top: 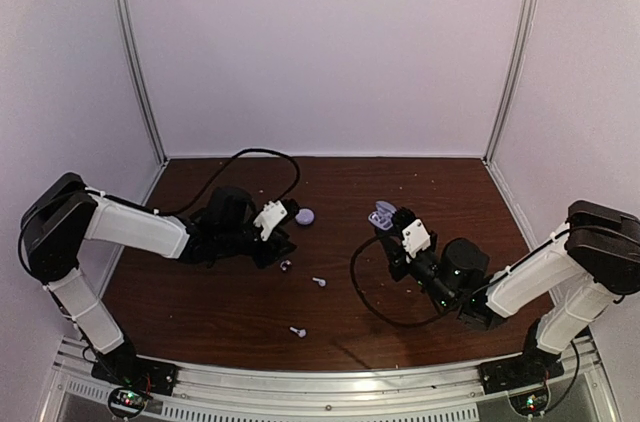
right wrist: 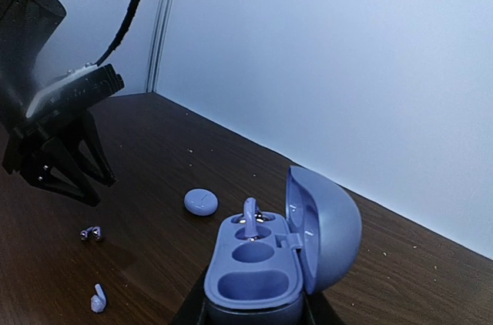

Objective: Insert the wireless bluetooth earbuds into the charging case
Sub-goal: Adjust the right earbud at the center of the board, then pick up the right earbud from the center of the board.

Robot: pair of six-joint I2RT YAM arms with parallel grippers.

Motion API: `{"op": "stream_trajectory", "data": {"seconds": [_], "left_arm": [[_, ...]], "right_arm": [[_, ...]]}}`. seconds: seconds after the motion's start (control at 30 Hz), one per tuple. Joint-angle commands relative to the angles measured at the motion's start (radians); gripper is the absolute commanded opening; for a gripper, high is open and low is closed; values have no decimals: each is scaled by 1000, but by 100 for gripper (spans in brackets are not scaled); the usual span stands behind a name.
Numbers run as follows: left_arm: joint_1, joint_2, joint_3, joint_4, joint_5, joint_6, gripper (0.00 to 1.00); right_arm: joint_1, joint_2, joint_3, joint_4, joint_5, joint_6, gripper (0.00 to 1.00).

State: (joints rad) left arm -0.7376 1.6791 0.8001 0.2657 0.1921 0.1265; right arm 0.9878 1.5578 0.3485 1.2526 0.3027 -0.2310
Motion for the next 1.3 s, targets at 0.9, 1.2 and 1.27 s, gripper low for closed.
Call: {"op": "stream_trajectory", "data": {"seconds": [0.9,1.2,1.27], "left_arm": [[98,120,-117,187,150,-354,29],[98,153,-79,138,145,-305,28],[98,159,-74,130,148,-296,26]], "right_arm": [[-6,-30,-9,16,-8,14,0],[-6,-28,-8,16,-6,15,0],[-6,-27,-8,16,-5,14,0]]}}
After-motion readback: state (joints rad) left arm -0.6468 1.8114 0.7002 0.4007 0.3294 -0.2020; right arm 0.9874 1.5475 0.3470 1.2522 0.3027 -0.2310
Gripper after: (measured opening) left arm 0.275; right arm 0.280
